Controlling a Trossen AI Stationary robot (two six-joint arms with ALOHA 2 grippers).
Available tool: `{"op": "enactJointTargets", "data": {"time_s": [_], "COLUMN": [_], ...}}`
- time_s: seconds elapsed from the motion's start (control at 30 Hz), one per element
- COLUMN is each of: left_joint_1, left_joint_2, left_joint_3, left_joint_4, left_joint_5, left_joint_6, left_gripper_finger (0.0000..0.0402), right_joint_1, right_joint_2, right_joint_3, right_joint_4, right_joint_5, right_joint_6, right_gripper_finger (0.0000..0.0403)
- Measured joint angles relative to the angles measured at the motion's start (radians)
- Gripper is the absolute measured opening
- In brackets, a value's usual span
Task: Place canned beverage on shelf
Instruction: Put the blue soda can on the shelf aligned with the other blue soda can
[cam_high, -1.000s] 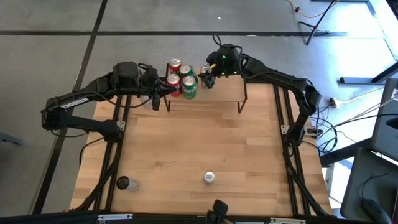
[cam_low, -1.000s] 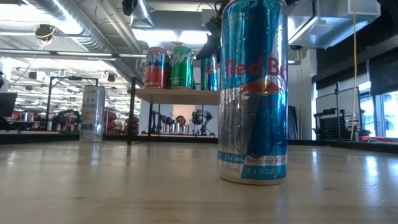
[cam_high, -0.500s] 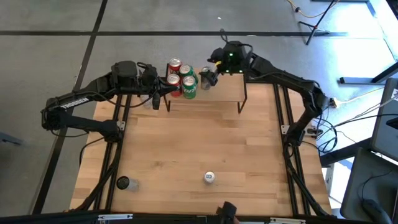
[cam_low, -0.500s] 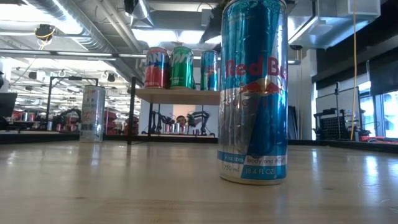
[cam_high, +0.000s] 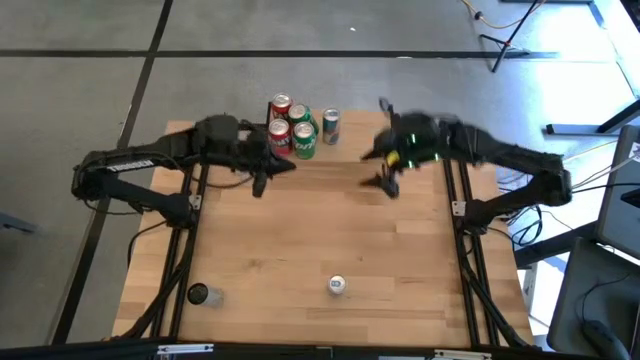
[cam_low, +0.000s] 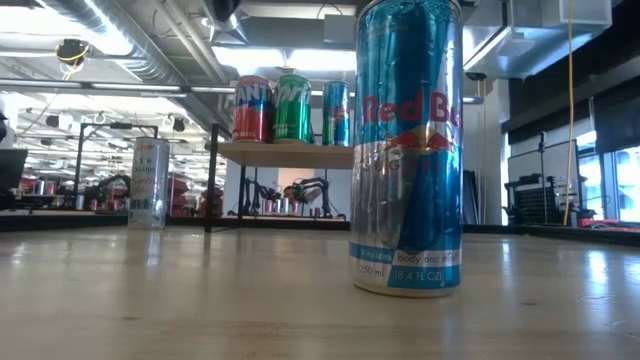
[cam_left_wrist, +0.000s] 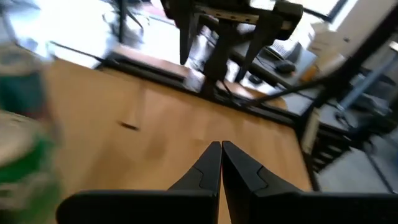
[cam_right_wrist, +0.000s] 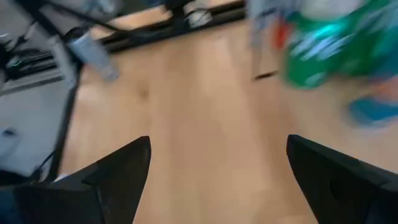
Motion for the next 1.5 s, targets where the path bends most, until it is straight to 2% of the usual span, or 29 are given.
{"op": "enactJointTargets", "data": {"time_s": [0.17, 0.3, 0.43, 0.53, 0.7, 0.8, 0.93, 1.1, 1.5], "left_joint_1": [-0.137, -0.256, -0.371, -0.446, -0.541, -0.571, -0.594, -0.621, -0.629], "left_joint_2": [0.077, 0.16, 0.255, 0.328, 0.426, 0.478, 0.542, 0.617, 0.716], "left_joint_3": [0.0, 0.0, 0.0, 0.0, 0.0, 0.0, 0.0, 0.0, 0.0], "left_joint_4": [-0.002, -0.006, -0.01, -0.005, -0.001, 0.005, 0.029, 0.059, 0.333], "left_joint_5": [-0.053, -0.134, -0.178, -0.184, -0.221, -0.26, -0.276, -0.259, -0.22], "left_joint_6": [-0.051, -0.129, -0.217, -0.292, -0.382, -0.411, -0.438, -0.46, -0.462], "left_gripper_finger": [0.0006, 0.0006, 0.0006, 0.0006, 0.0006, 0.0006, 0.0006, 0.0006, 0.0006], "right_joint_1": [0.178, 0.324, 0.477, 0.582, 0.713, 0.751, 0.779, 0.784, 0.781], "right_joint_2": [-0.114, -0.148, -0.126, -0.087, 0.016, 0.106, 0.229, 0.346, 0.521], "right_joint_3": [-0.312, -0.484, -0.585, -0.637, -0.666, -0.667, -0.667, -0.667, -0.666], "right_joint_4": [0.204, 0.359, 0.457, 0.521, 0.636, 0.725, 0.891, 1.075, 1.394], "right_joint_5": [0.051, 0.034, 0.052, 0.116, 0.319, 0.408, 0.459, 0.475, 0.55], "right_joint_6": [0.143, 0.264, 0.328, 0.345, 0.346, 0.34, 0.325, 0.294, 0.234], "right_gripper_finger": [0.0351, 0.0351, 0.0351, 0.0351, 0.0351, 0.0351, 0.0351, 0.0351, 0.0351]}}
